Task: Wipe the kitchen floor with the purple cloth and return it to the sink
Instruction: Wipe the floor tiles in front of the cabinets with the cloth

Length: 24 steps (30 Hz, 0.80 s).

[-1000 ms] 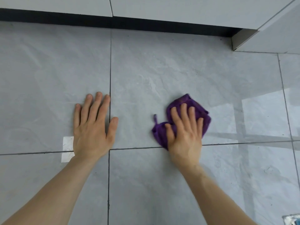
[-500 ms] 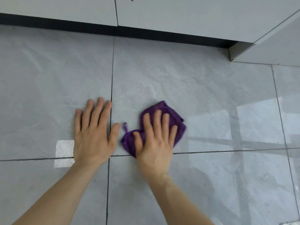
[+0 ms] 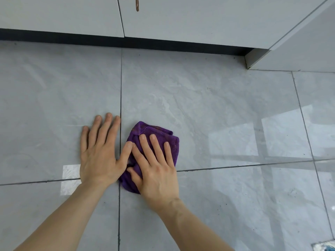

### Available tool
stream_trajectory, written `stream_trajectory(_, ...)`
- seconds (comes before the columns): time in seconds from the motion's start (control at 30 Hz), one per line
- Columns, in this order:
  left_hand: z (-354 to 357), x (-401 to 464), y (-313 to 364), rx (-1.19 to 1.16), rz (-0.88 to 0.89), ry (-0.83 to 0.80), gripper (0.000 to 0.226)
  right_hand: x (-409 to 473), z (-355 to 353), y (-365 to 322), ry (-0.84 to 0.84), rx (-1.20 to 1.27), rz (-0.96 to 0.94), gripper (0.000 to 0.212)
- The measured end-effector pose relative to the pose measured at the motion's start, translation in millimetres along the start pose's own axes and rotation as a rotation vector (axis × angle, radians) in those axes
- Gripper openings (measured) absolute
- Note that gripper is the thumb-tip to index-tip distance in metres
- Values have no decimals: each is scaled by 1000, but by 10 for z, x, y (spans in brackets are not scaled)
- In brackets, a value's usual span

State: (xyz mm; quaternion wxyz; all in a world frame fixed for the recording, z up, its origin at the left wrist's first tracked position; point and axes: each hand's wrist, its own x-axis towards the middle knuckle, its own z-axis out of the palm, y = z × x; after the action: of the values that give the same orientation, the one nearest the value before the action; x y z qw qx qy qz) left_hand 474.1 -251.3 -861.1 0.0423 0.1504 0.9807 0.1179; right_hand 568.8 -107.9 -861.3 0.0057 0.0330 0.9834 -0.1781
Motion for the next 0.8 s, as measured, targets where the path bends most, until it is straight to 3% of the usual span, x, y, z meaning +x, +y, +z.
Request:
stream_trajectory(0.27,-39,-1,5,-60,7,-29,77,-377,-154,293,-78,-12,-105,60)
stream_trajectory(0.4,-176,6,15,-272,-19,-54,77,-465,-333,379,-89,159,-57,95)
stream_trajectory(0.5,-308,-89,124,-294,181,-61,76,-449,-462,502,-107,181,-40,115)
stream_trajectory(0.63,-316,-324,436,-231,491,-281,84,-440,-485,596,-183,113,-92,111)
stream_trajectory(0.7,-271,-403,533,-162,533,-381,92,-465,-442,576,-141,125,-87,100)
stream_trajectory(0.8,-288,-500,532,-124,529,-407,100,-518,-382,551,-95,166,-62,90)
